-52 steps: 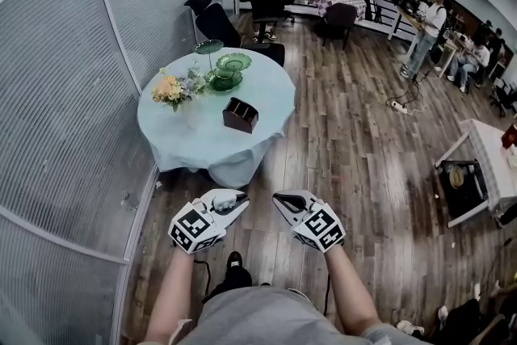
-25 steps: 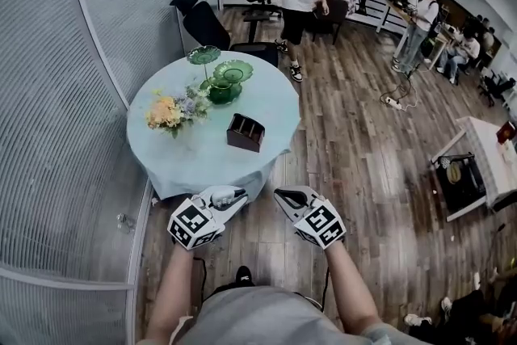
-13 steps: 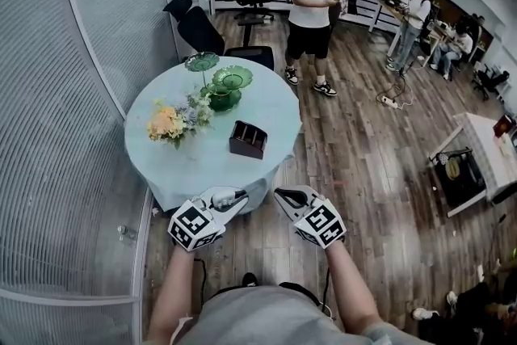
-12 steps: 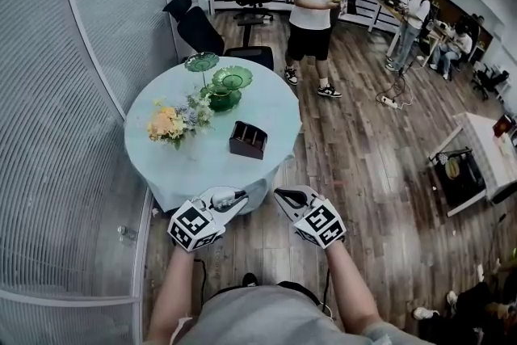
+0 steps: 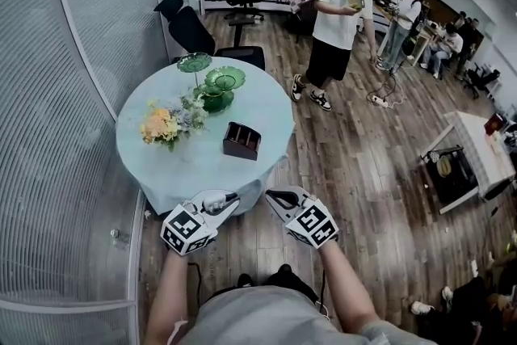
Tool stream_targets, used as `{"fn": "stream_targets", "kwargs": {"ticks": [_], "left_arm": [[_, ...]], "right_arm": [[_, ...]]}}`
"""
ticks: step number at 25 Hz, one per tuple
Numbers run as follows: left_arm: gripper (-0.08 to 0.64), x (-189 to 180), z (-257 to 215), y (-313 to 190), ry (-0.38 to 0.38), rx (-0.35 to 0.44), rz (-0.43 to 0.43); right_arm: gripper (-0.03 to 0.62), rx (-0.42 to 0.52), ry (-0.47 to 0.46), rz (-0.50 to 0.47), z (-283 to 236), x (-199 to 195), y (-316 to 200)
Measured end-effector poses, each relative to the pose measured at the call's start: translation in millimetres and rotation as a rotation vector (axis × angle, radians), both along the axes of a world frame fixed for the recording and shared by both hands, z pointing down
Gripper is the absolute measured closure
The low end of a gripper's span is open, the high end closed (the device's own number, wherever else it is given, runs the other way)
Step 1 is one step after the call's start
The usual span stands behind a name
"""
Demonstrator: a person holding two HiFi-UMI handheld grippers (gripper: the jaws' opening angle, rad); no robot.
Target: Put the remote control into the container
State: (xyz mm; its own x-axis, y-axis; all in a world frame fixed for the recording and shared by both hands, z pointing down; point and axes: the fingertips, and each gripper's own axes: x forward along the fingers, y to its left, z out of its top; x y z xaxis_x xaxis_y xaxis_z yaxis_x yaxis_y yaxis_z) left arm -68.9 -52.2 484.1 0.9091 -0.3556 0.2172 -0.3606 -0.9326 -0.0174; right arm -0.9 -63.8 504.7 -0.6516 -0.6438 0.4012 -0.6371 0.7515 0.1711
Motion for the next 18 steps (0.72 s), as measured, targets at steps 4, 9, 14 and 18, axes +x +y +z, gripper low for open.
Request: {"fn": "stream_targets", "kwargs": {"ticks": [4,9,14,18], "left_arm": [[0.518,1,5,-2,-0.004,-0.006,-0.003],[0.518,9,4,-8,-0.014,-0.006,-0.005],[0.518,16,6,-19,-0.022,-0.016,-0.017],[0.518,23,10,-33,-0.031,-0.025,-0.029]], "right_arm": [[0.574,-0.008,0.012,-0.006,5,2,0],[0.574,-0.020,0.001,-0.007,5,9,-5],[0.574,-0.024,-0.011,-0.019,9,15,-18],[0.575,-0.035,-0.021,-0.032,11,20,-32]]}}
